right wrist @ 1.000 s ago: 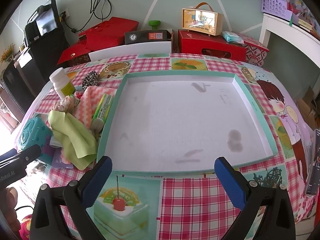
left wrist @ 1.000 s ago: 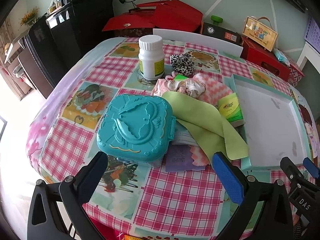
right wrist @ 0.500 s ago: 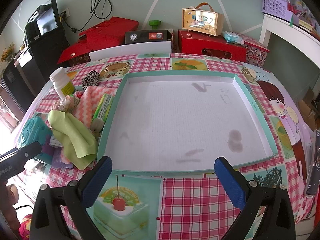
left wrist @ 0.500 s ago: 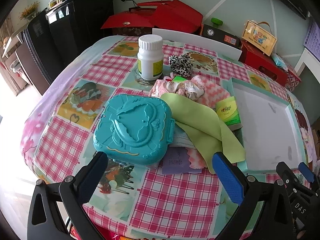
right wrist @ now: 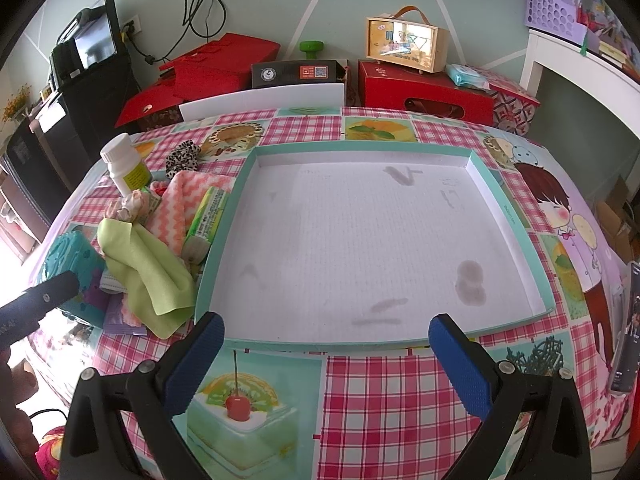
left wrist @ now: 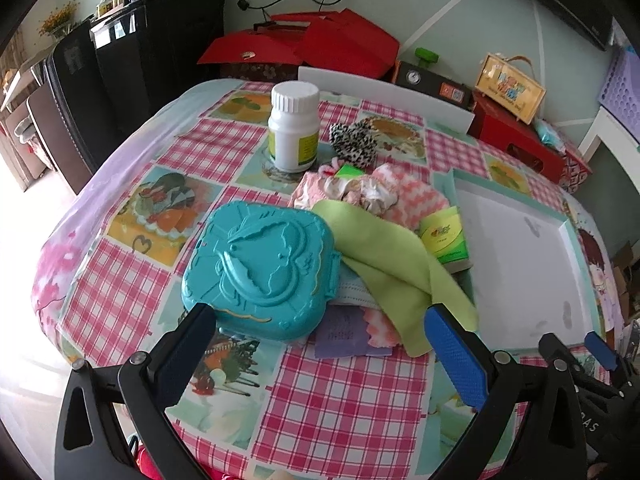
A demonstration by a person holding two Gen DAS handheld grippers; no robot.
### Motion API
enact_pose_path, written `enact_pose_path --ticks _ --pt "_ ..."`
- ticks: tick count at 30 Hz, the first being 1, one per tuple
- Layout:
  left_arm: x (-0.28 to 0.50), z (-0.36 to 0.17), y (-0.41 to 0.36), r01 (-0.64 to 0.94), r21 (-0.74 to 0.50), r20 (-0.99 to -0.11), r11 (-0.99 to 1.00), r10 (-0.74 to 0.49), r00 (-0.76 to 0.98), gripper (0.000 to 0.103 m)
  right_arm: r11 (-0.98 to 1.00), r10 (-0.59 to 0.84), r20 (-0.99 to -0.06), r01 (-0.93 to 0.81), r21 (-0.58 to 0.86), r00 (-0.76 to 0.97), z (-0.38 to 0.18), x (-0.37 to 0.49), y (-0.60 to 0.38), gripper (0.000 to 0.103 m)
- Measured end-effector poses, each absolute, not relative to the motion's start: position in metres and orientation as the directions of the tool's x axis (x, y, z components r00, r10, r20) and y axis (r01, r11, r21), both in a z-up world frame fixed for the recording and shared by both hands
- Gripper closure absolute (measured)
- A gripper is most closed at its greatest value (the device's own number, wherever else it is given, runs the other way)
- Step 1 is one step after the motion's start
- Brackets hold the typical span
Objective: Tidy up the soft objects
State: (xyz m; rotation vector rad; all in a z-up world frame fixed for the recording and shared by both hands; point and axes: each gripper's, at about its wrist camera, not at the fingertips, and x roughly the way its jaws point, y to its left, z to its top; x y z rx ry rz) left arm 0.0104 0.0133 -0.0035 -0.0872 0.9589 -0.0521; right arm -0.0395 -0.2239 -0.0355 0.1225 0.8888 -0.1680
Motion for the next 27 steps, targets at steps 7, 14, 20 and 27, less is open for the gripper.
enact_pose_path --ticks 7,14,20,27 --pt "0.009 0.003 0.012 0.019 -0.103 -0.794 0.994 -0.094 0.601 0.0 0.98 -0.095 -0.78 0.196 0.036 0.618 -0.036 -0.039 -0.224 0.0" --pt "0.007 0.008 0.008 0.048 -0.086 -0.776 0.995 -0.097 0.623 0.0 0.98 -0.095 -0.779 0.196 0.036 0.619 -0.035 -0.039 -0.224 0.0" --pt "0.007 0.01 0.009 0.073 -0.106 -0.781 0.992 -0.129 0.611 0.0 0.981 -0.102 -0.761 0.193 0.031 0.641 -0.032 -0.042 -0.221 0.0" --pt "0.006 0.024 0.017 0.062 -0.131 -0.769 0.989 -0.14 0.623 0.0 0.978 -0.092 -0.744 0.201 0.058 0.662 -0.022 -0.042 -0.224 0.0"
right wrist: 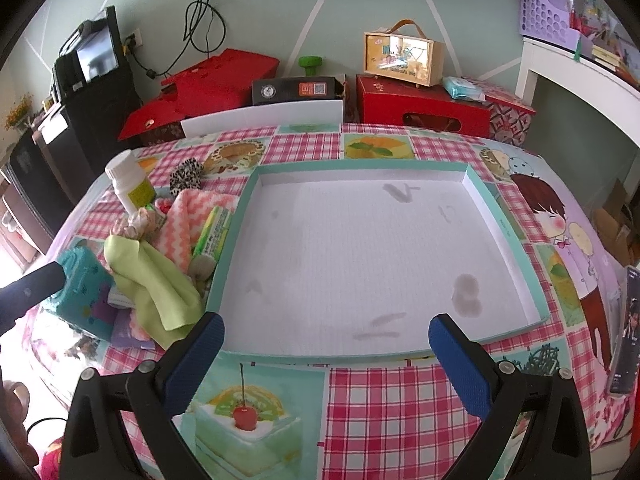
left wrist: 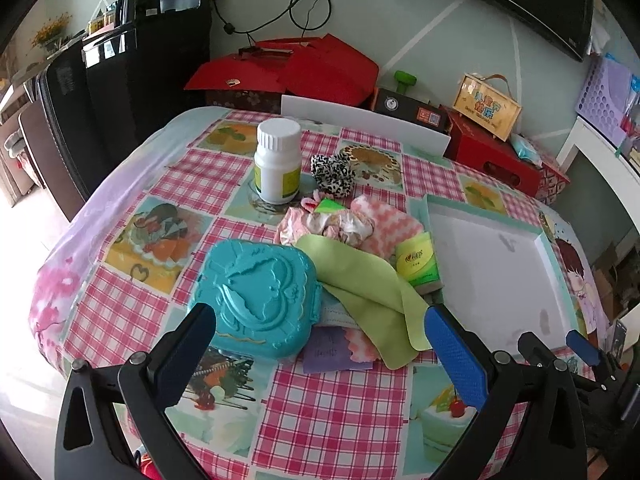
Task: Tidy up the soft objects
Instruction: 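Move left tool to the pink clothes while right tool reaches the light green cloth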
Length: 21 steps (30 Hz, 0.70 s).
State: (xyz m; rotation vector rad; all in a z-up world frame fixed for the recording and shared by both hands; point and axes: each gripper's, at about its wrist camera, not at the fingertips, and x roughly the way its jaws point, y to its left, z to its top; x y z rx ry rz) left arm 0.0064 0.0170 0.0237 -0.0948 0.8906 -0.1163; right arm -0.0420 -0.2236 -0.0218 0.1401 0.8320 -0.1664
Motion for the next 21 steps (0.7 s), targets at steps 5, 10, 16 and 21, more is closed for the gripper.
enact_pose_path --ticks 5,10,16,21 --pt "0.021 0.039 0.02 0.061 -0.151 -0.778 0.987 -0.157 0.609 0.0 0.98 -0.033 -0.732 0.166 0.109 0.68 -0.009 -0.034 -0.221 0.0" --pt "0.045 0.052 0.025 0.038 -0.15 -0.794 0.988 -0.144 0.591 0.0 0.984 -0.026 -0.713 0.144 0.106 0.7 0.009 -0.017 -0.211 0.001" --pt "0.076 0.05 0.027 0.023 -0.19 -0.823 0.982 -0.172 0.542 0.0 0.993 0.007 -0.727 0.079 0.085 0.687 0.012 0.011 -0.195 0.01" --pt "0.099 0.035 0.027 0.008 -0.212 -0.848 0.977 -0.188 0.495 0.0 0.997 0.043 -0.748 0.016 0.071 0.662 0.008 0.038 -0.176 0.015"
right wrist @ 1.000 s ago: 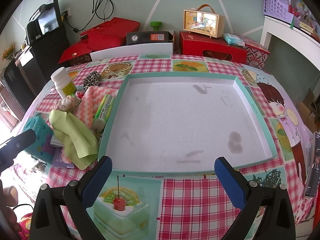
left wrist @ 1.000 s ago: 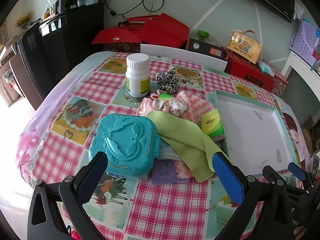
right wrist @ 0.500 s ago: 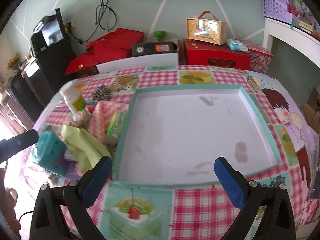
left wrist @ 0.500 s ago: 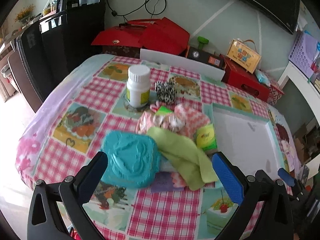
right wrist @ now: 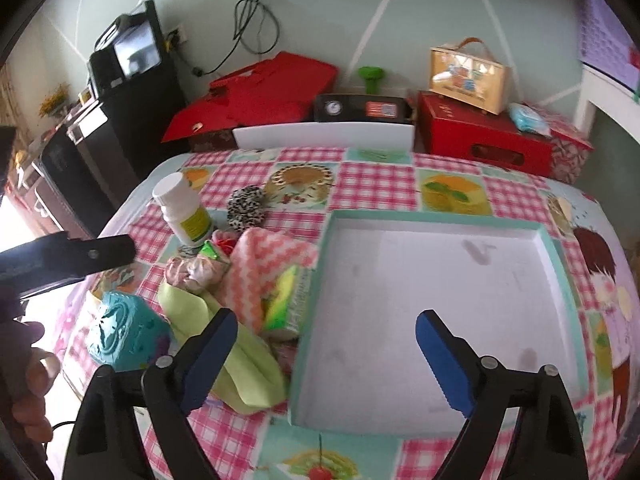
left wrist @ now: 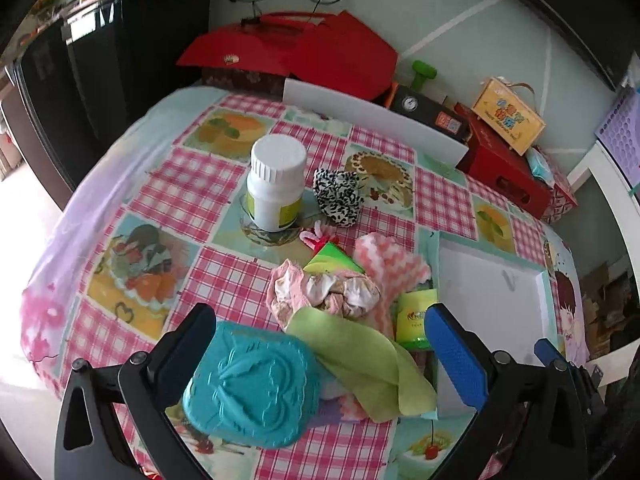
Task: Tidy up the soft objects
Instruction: 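Move left tool to the pink clothes while right tool reaches the light green cloth, then close left tool on the pink clothes while right tool grips the green cloth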
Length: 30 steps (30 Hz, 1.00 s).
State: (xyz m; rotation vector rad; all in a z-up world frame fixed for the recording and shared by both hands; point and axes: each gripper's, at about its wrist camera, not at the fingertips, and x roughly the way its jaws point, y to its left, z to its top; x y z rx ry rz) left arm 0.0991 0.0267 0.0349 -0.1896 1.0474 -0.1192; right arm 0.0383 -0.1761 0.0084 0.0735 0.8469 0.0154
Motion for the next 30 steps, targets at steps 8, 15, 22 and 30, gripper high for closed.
enact_pose_path --ticks 8,15,22,30 --pt "0.131 0.013 0.037 -0.062 -0.225 -0.878 0.972 -0.174 0.446 0.0 0.992 0.125 -0.788 -0.076 0.099 0.603 -0.009 0.075 -0.147 0.025" --pt "0.141 -0.002 0.033 -0.043 -0.209 -0.89 0.977 -0.172 0.423 0.0 0.972 0.229 -0.813 -0.176 0.157 0.535 -0.029 0.074 -0.126 0.036" --pt "0.141 -0.008 0.038 -0.046 -0.2 -0.894 0.979 -0.164 0.416 0.0 0.956 0.284 -0.835 -0.212 0.205 0.471 -0.049 0.069 -0.116 0.047" --pt "0.141 -0.01 0.039 -0.043 -0.209 -0.894 0.977 -0.173 0.414 0.0 0.956 0.279 -0.844 -0.218 0.198 0.458 -0.055 0.062 -0.115 0.072"
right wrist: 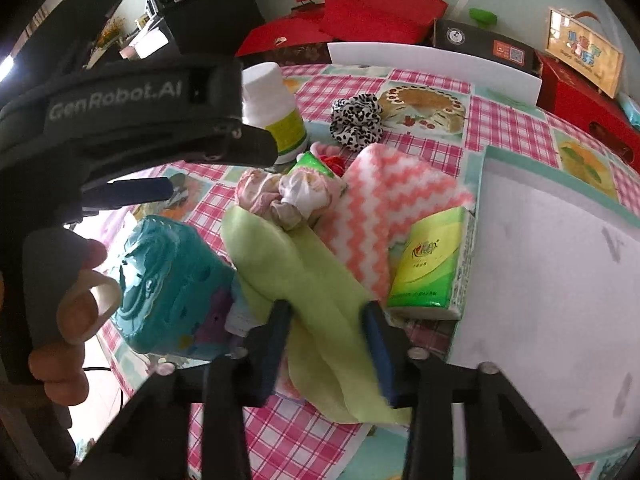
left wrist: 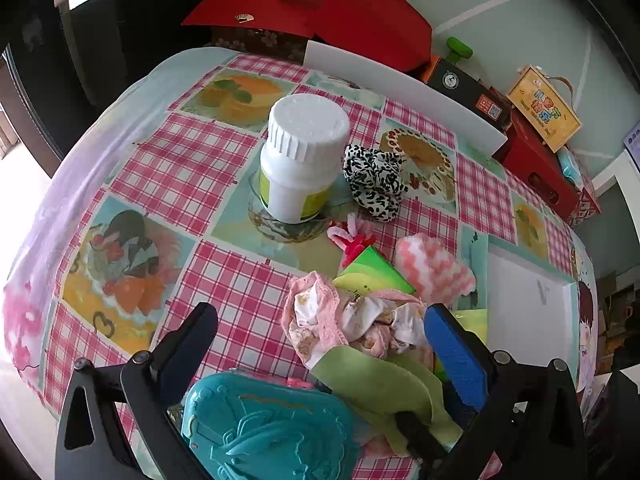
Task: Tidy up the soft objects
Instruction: 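Close left tool on the pink clothes while right tool grips the green cloth, then lift and carry the pink clothes with left tool while right carries green cloth to tray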
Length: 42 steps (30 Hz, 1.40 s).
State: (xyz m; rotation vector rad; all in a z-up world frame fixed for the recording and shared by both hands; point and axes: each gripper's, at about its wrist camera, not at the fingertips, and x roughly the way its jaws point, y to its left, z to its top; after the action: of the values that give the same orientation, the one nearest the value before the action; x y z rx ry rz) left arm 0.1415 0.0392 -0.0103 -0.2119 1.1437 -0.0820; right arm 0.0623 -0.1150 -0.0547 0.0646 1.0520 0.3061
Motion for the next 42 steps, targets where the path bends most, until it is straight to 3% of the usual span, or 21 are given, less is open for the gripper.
enact_pose_path --ticks 5,14,17,20,30,33,42 --pt "0.143 -0.014 0.037 -0.042 -0.222 -0.897 0.974 -0.187 0.4 0.012 0.954 0.29 -0.832 -0.215 0.21 0.474 -0.05 0.062 -0.122 0.085" --pt "0.147 -0.019 0.025 -0.005 -0.205 -0.906 0.979 -0.188 0.379 0.014 0.957 0.281 -0.832 -0.207 0.204 0.479 -0.05 0.064 -0.125 0.09" --pt "0.15 -0.022 0.02 0.01 -0.188 -0.913 0.982 -0.178 0.366 0.028 0.957 0.282 -0.829 -0.199 0.21 0.483 -0.049 0.063 -0.128 0.09" --pt "0.151 -0.026 0.016 0.024 -0.183 -0.919 0.983 -0.18 0.351 0.032 0.958 0.28 -0.831 -0.201 0.207 0.48 -0.049 0.063 -0.126 0.09" --pt "0.153 -0.031 0.007 0.07 -0.18 -0.92 0.981 -0.193 0.341 0.068 0.959 0.275 -0.84 -0.191 0.208 0.468 -0.056 0.066 -0.127 0.09" --pt "0.153 -0.031 0.008 0.065 -0.194 -0.915 0.979 -0.204 0.347 0.074 0.96 0.275 -0.84 -0.189 0.209 0.468 -0.055 0.066 -0.126 0.09" --pt "0.15 -0.019 0.026 0.007 -0.244 -0.889 0.97 -0.227 0.398 0.08 0.961 0.276 -0.826 -0.166 0.222 0.491 -0.049 0.064 -0.129 0.091"
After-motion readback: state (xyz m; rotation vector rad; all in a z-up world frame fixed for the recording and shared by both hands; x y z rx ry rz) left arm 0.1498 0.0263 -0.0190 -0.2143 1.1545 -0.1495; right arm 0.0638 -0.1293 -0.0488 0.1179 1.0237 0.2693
